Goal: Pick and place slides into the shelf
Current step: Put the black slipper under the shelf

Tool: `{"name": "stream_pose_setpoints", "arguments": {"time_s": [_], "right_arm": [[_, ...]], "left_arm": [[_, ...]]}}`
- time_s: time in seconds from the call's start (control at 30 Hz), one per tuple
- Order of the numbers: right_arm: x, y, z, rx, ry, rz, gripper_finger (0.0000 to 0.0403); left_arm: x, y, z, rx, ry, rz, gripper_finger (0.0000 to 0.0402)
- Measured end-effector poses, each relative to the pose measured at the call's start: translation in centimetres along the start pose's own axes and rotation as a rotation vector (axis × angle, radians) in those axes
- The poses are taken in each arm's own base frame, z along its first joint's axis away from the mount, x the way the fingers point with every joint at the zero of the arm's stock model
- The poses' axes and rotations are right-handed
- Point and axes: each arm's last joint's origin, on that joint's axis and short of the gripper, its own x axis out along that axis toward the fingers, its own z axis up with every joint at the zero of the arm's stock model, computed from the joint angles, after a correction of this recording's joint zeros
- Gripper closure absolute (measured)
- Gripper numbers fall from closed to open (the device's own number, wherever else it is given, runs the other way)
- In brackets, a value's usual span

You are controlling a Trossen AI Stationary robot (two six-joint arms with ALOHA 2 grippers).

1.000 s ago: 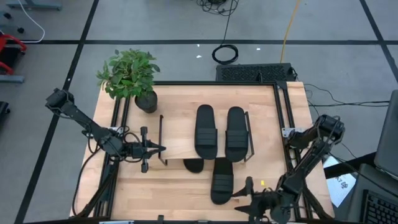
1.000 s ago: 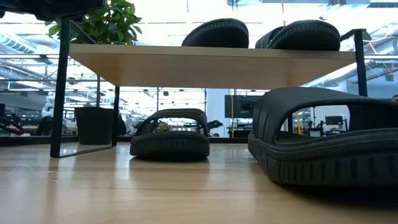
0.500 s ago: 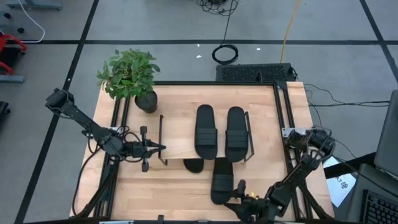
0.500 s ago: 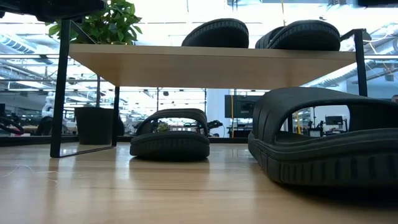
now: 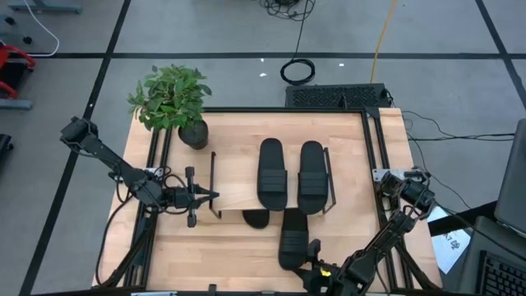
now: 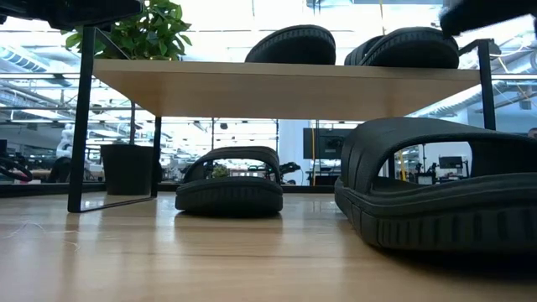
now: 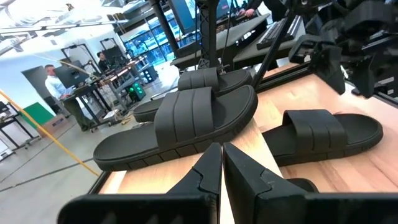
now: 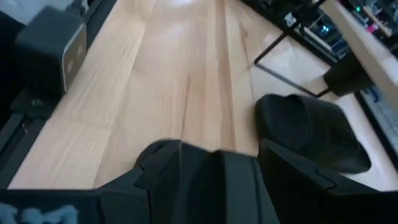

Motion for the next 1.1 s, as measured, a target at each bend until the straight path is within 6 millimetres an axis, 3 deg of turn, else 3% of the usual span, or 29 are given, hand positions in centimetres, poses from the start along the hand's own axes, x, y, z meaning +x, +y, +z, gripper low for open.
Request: {"name": "stream_pose_setpoints", "arguments": {"time_s": [0.47, 0.77, 1.1], "right_arm": [[0.0, -0.3, -1.0, 0.037, 0.075, -0.002, 0.0200], [1.1, -1.0, -1.4, 0.004, 0.131, -0.011, 0.0200], [3.4, -0.3, -3.0, -0.068, 0.176, -0.067, 0.0205]], "left_arm": [[0.0, 0.0, 0.0, -0.059, -0.001, 0.000, 0.0380], [0.0, 0.0, 0.0, -0.068, -0.001, 0.000, 0.0380], [0.0, 0.0, 0.0, -0.063, 0.002, -0.001, 0.0380]]}}
